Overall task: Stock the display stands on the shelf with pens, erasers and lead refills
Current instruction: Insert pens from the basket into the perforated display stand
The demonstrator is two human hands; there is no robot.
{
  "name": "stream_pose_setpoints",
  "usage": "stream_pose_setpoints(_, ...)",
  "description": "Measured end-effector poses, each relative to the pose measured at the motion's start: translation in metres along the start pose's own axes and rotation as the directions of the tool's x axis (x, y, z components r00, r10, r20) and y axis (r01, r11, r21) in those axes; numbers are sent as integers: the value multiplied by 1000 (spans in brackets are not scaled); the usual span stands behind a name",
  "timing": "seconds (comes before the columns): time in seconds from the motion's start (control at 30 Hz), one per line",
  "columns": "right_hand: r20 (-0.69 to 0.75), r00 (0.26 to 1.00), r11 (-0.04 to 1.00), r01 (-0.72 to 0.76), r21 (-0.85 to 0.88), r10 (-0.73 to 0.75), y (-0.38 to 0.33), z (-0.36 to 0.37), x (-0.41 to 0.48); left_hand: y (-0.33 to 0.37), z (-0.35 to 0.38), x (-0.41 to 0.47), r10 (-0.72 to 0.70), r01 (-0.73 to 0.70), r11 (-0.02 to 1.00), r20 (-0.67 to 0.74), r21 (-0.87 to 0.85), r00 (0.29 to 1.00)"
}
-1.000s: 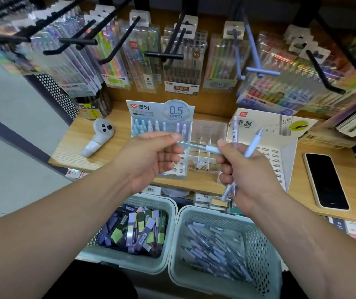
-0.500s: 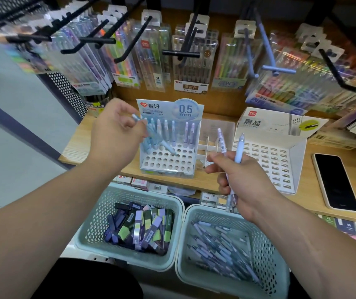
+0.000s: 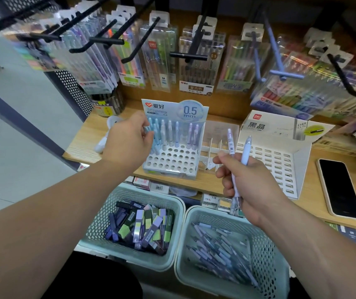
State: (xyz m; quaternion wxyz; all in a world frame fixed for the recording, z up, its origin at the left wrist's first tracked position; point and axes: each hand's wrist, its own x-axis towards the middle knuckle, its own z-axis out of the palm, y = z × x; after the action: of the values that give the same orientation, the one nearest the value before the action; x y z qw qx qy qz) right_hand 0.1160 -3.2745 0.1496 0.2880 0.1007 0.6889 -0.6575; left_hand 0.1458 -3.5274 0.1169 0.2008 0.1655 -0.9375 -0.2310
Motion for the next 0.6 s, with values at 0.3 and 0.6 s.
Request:
stream_pose_setpoints(0.3,28,999,1000,-17,7,16,-3,-5,-2,-3,10,1,-13,12,999,29,52,999)
stream_pose_setpoints(0.6,158,984,980,-104,170,77,-6,-8,-6,0,14,2,23,-23,997,10,76,1000)
